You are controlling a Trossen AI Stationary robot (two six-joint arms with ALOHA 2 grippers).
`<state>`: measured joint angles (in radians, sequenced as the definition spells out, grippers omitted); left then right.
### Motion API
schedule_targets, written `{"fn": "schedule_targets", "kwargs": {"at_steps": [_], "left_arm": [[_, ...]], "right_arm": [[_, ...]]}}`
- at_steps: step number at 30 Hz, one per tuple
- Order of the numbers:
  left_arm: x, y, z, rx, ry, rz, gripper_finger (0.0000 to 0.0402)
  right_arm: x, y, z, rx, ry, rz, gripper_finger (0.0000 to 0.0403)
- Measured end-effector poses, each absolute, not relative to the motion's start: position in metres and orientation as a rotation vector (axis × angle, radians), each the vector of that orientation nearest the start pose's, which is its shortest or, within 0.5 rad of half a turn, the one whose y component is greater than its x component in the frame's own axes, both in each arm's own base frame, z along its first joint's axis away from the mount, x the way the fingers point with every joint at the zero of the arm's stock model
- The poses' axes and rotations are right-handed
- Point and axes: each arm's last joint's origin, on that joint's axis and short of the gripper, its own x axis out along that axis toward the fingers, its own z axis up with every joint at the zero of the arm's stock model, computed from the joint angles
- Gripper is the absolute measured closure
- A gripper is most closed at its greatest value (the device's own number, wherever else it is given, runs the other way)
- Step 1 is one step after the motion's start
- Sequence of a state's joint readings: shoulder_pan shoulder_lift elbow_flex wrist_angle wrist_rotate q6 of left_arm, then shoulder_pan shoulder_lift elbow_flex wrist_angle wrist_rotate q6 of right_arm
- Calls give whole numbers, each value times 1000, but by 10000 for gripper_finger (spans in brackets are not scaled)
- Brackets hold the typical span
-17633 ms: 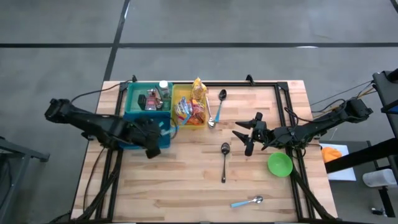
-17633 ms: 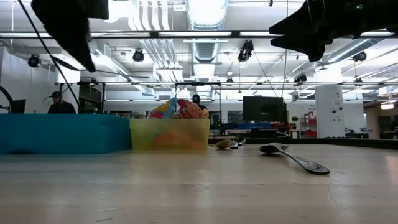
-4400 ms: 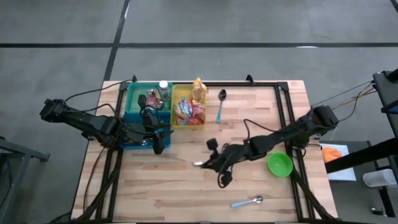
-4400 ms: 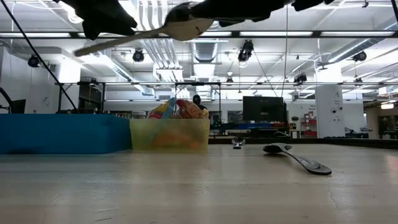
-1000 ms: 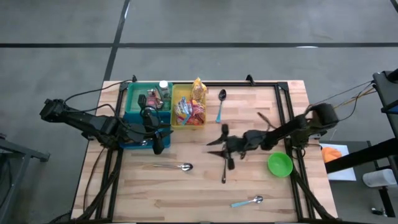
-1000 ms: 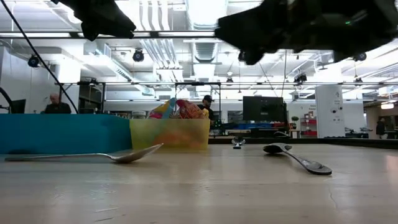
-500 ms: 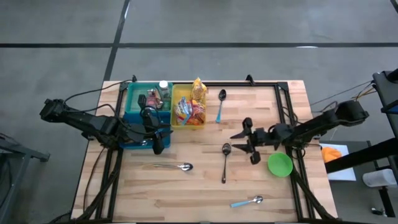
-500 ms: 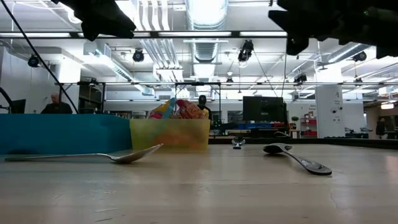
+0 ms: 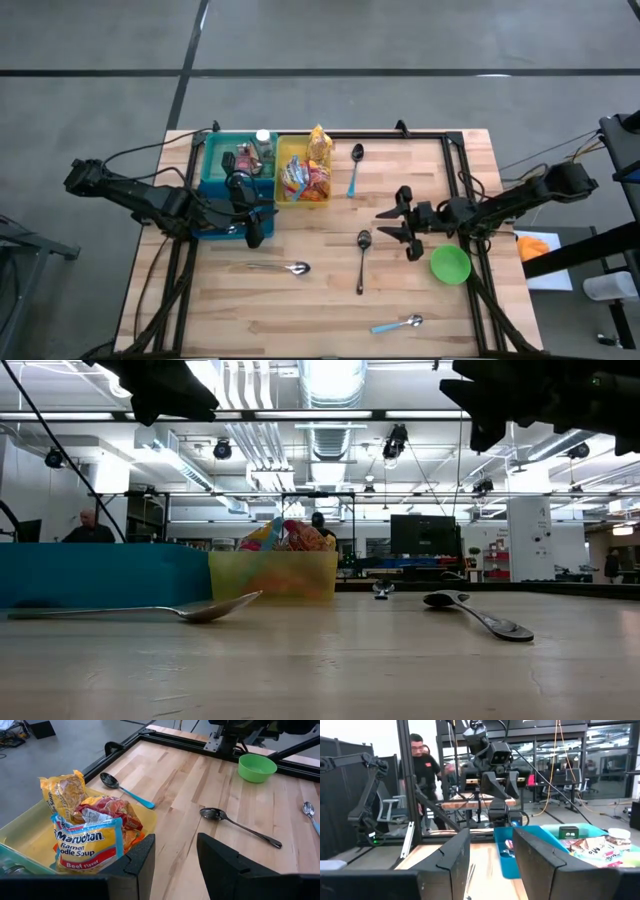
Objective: Pick & Place Food Item
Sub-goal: Put the silver spoon into the blue bin
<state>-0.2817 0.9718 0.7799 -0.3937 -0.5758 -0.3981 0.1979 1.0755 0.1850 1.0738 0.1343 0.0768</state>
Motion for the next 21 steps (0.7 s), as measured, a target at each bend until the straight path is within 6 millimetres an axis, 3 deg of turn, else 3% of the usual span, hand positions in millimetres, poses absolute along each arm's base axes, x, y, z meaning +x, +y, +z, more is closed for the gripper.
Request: {"fn": "schedule_targets", "kwargs": {"at_steps": [21], "left_arm": [[196,-40,283,-141,467,385,256]], "right_arm": [[189,34,201,98,-177,71,256]]}}
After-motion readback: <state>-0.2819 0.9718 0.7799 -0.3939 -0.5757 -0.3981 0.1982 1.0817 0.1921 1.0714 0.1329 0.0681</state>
